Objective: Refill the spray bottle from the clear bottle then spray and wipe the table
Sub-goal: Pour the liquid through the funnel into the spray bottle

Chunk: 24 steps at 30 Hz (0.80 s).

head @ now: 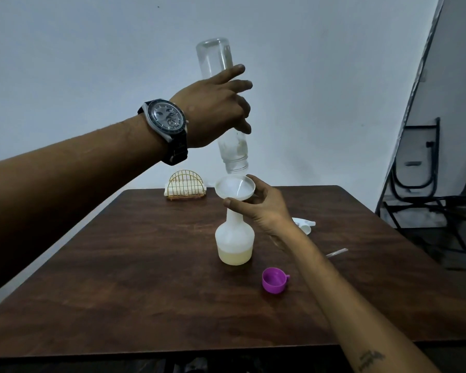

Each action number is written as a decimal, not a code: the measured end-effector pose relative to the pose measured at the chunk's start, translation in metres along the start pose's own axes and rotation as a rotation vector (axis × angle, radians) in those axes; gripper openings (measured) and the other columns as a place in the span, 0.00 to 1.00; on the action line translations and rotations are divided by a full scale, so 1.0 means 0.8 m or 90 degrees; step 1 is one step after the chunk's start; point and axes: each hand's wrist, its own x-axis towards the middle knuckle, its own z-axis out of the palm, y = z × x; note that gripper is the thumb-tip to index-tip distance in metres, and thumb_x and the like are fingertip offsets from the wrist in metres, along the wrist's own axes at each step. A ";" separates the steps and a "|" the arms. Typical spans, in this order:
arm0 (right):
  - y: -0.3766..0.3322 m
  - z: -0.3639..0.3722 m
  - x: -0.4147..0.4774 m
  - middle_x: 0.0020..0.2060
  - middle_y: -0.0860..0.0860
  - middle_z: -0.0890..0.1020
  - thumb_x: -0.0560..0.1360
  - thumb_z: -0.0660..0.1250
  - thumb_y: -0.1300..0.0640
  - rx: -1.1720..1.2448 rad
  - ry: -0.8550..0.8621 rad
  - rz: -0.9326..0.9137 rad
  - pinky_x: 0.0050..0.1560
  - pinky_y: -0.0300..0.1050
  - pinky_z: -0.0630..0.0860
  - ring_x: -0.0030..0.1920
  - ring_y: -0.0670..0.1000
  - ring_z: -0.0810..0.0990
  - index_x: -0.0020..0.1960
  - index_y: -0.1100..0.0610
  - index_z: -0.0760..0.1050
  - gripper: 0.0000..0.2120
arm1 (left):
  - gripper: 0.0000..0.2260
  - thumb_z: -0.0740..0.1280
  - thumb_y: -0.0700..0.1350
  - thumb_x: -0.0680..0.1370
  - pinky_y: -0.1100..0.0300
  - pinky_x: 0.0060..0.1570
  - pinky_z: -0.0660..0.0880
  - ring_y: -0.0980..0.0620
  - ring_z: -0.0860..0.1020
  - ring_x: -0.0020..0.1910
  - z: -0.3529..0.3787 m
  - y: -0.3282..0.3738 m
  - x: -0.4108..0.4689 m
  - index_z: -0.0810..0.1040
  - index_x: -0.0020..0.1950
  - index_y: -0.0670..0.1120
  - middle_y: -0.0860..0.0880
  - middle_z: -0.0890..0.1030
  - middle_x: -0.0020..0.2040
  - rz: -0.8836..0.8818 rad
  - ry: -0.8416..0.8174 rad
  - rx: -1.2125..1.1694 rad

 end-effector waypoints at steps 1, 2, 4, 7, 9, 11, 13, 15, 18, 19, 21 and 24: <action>0.000 0.000 0.000 0.46 0.40 0.83 0.69 0.82 0.62 0.000 -0.001 -0.001 0.58 0.47 0.82 0.48 0.41 0.83 0.46 0.44 0.78 0.18 | 0.21 0.60 0.35 0.81 0.46 0.79 0.46 0.38 0.65 0.76 0.000 -0.001 0.001 0.81 0.66 0.55 0.49 0.82 0.63 0.003 0.002 -0.003; 0.000 0.000 0.001 0.47 0.41 0.84 0.68 0.82 0.62 0.000 -0.002 -0.001 0.59 0.48 0.82 0.49 0.42 0.83 0.47 0.44 0.79 0.18 | 0.21 0.60 0.35 0.81 0.46 0.79 0.46 0.38 0.64 0.76 -0.001 -0.001 0.001 0.81 0.66 0.55 0.49 0.82 0.63 0.004 0.001 -0.007; 0.000 0.001 0.001 0.47 0.41 0.85 0.68 0.82 0.62 -0.001 0.000 0.001 0.59 0.47 0.82 0.50 0.42 0.84 0.48 0.44 0.79 0.18 | 0.22 0.59 0.35 0.81 0.46 0.79 0.46 0.38 0.64 0.77 -0.001 0.000 0.001 0.81 0.66 0.55 0.49 0.81 0.64 0.008 -0.002 -0.008; 0.001 0.000 0.002 0.48 0.41 0.84 0.69 0.82 0.60 -0.013 0.001 0.003 0.56 0.44 0.82 0.50 0.41 0.83 0.49 0.44 0.79 0.17 | 0.23 0.59 0.35 0.81 0.45 0.79 0.47 0.39 0.64 0.77 0.001 0.006 -0.003 0.80 0.67 0.56 0.49 0.81 0.66 0.004 -0.016 -0.016; 0.004 -0.001 0.004 0.50 0.44 0.85 0.69 0.82 0.57 -0.031 0.006 0.009 0.55 0.43 0.83 0.53 0.42 0.84 0.53 0.47 0.80 0.17 | 0.23 0.59 0.35 0.81 0.45 0.79 0.45 0.41 0.63 0.78 0.005 0.010 -0.007 0.77 0.69 0.58 0.50 0.79 0.68 -0.024 -0.056 -0.022; 0.006 -0.002 0.006 0.52 0.48 0.86 0.69 0.82 0.55 -0.047 0.011 0.014 0.54 0.42 0.83 0.53 0.44 0.84 0.57 0.53 0.81 0.19 | 0.24 0.58 0.35 0.81 0.46 0.79 0.45 0.42 0.62 0.78 0.009 0.015 -0.013 0.76 0.71 0.58 0.51 0.78 0.69 -0.050 -0.090 -0.032; 0.008 -0.004 0.008 0.51 0.50 0.86 0.70 0.82 0.55 -0.061 0.013 0.013 0.53 0.43 0.84 0.52 0.45 0.85 0.58 0.57 0.80 0.20 | 0.26 0.58 0.35 0.80 0.46 0.79 0.46 0.44 0.65 0.77 0.012 0.022 -0.020 0.75 0.71 0.59 0.53 0.78 0.69 -0.075 -0.113 -0.048; 0.010 -0.004 0.008 0.51 0.51 0.87 0.70 0.82 0.56 -0.062 0.014 0.007 0.54 0.45 0.84 0.52 0.46 0.85 0.57 0.58 0.80 0.19 | 0.27 0.59 0.35 0.79 0.46 0.78 0.51 0.46 0.70 0.74 0.017 0.029 -0.028 0.73 0.72 0.61 0.54 0.79 0.68 -0.099 -0.132 -0.068; 0.014 -0.005 0.010 0.47 0.53 0.86 0.70 0.82 0.59 -0.063 0.022 -0.005 0.49 0.44 0.82 0.49 0.48 0.85 0.54 0.61 0.80 0.17 | 0.29 0.63 0.37 0.77 0.50 0.70 0.64 0.49 0.76 0.67 0.023 0.041 -0.042 0.71 0.72 0.64 0.57 0.80 0.66 -0.126 -0.151 -0.088; 0.015 -0.005 0.010 0.46 0.54 0.86 0.70 0.82 0.59 -0.066 0.026 -0.004 0.47 0.43 0.81 0.48 0.48 0.85 0.53 0.62 0.79 0.17 | 0.30 0.64 0.38 0.76 0.53 0.62 0.69 0.49 0.78 0.64 0.023 0.044 -0.045 0.71 0.73 0.65 0.57 0.80 0.65 -0.141 -0.163 -0.102; 0.015 -0.004 0.010 0.48 0.58 0.86 0.70 0.82 0.60 -0.062 0.032 -0.006 0.47 0.44 0.81 0.48 0.49 0.85 0.53 0.63 0.78 0.18 | 0.30 0.67 0.43 0.75 0.60 0.40 0.67 0.49 0.79 0.61 0.023 0.050 -0.053 0.68 0.74 0.66 0.58 0.81 0.63 -0.191 -0.192 -0.122; 0.015 -0.002 0.012 0.55 0.53 0.87 0.70 0.82 0.59 -0.045 0.024 0.003 0.56 0.48 0.83 0.56 0.50 0.86 0.61 0.58 0.79 0.23 | 0.31 0.70 0.51 0.74 0.60 0.34 0.60 0.49 0.81 0.56 0.024 0.053 -0.065 0.66 0.74 0.68 0.57 0.82 0.59 -0.264 -0.231 -0.148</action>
